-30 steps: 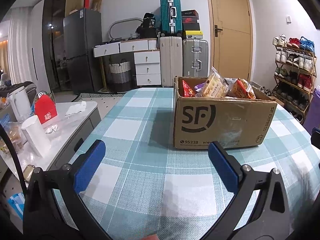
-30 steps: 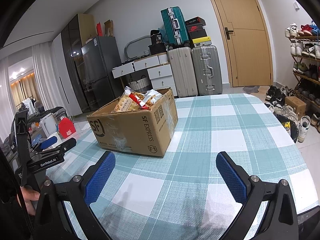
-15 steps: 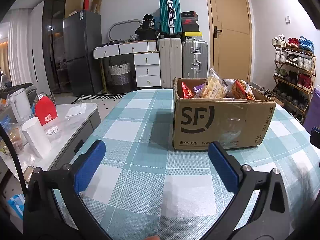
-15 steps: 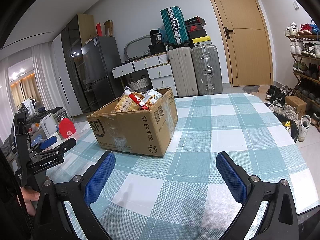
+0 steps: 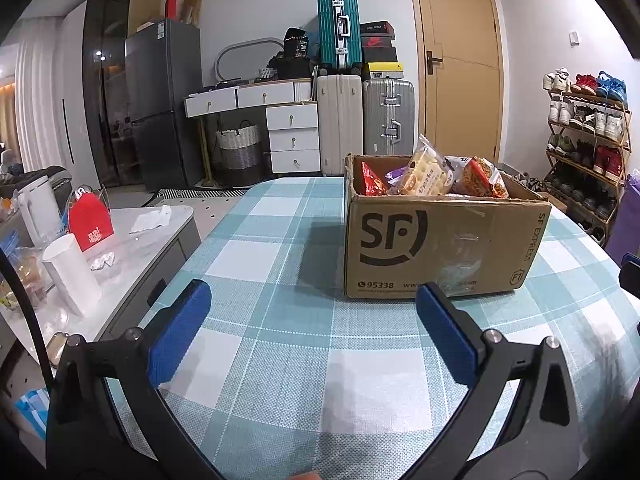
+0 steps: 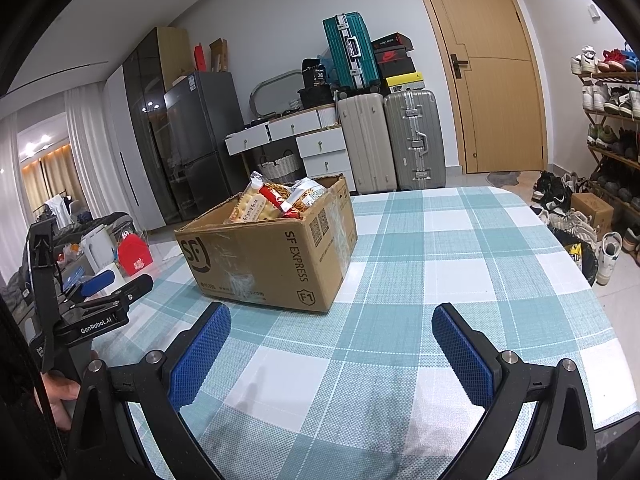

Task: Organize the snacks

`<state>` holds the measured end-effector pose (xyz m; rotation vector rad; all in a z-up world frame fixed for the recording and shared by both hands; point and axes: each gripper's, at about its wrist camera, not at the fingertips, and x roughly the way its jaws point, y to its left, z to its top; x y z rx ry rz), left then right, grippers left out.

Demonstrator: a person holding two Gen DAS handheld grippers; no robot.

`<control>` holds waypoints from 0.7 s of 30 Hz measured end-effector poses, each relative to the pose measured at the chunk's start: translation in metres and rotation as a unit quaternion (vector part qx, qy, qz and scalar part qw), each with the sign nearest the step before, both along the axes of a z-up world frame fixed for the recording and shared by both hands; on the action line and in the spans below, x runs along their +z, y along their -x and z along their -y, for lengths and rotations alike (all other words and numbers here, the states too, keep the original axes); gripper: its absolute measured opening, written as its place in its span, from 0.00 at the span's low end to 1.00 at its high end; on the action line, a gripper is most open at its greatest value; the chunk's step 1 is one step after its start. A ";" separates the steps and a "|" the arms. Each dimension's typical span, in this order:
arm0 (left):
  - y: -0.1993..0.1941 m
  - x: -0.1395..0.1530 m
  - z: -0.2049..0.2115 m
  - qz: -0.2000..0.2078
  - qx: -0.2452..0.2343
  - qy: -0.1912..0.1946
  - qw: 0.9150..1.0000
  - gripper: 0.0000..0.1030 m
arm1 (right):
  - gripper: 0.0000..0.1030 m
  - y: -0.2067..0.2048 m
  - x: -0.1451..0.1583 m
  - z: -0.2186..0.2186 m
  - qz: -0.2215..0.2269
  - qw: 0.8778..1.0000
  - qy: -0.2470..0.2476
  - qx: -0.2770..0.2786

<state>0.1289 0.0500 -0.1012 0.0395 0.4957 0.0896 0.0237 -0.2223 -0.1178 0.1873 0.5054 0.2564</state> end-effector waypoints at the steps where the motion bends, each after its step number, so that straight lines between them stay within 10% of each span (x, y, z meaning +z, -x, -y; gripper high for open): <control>1: 0.000 0.000 0.000 -0.001 0.000 0.001 1.000 0.99 | 0.99 0.000 0.000 0.000 0.000 1.000 -0.001 0.000; 21: 0.000 -0.001 -0.003 -0.006 -0.019 0.014 1.000 0.99 | 0.99 -0.002 -0.004 0.002 -0.004 1.000 -0.004 -0.003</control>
